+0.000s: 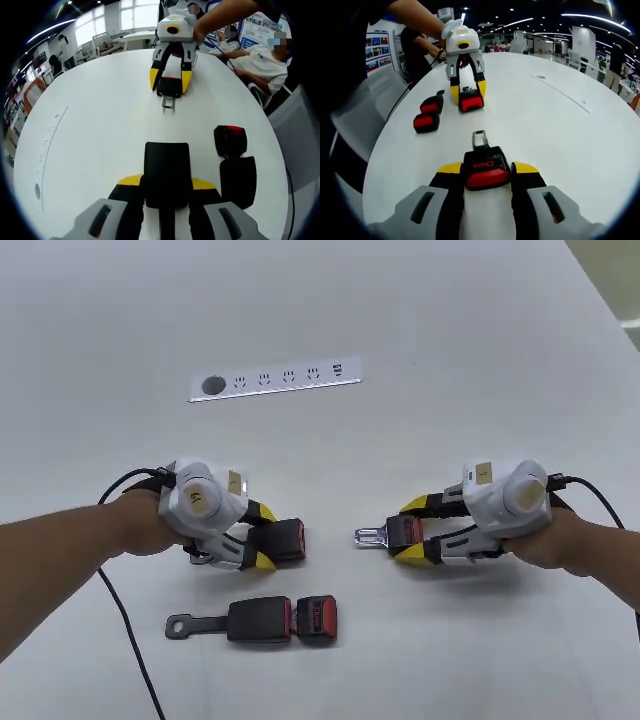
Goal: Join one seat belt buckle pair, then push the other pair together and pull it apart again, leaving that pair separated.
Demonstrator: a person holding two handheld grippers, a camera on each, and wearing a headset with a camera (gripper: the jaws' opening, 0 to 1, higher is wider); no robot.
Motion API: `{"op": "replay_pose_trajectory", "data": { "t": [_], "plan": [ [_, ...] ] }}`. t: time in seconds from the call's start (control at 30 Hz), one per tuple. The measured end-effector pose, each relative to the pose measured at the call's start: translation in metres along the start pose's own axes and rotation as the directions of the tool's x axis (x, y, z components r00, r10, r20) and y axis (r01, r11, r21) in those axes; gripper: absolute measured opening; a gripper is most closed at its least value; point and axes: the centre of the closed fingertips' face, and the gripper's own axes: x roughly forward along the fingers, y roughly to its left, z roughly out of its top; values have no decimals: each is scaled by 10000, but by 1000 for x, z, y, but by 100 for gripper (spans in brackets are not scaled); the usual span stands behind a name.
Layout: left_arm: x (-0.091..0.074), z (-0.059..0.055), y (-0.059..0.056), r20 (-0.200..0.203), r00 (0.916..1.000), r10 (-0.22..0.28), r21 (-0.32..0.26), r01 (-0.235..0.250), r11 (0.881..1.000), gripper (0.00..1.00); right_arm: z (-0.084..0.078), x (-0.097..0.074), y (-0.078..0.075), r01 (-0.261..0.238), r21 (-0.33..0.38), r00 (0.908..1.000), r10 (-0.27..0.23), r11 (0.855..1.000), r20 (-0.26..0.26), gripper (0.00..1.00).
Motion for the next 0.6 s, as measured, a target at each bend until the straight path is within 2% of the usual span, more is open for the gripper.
{"op": "replay_pose_trajectory", "data": {
  "t": [0.6],
  "plan": [
    [0,1,0,-44,10000,29,-51,-29,10000,35,-12,-19,-1,122,159,9999,-120,9998,-72,35]
  ]
}}
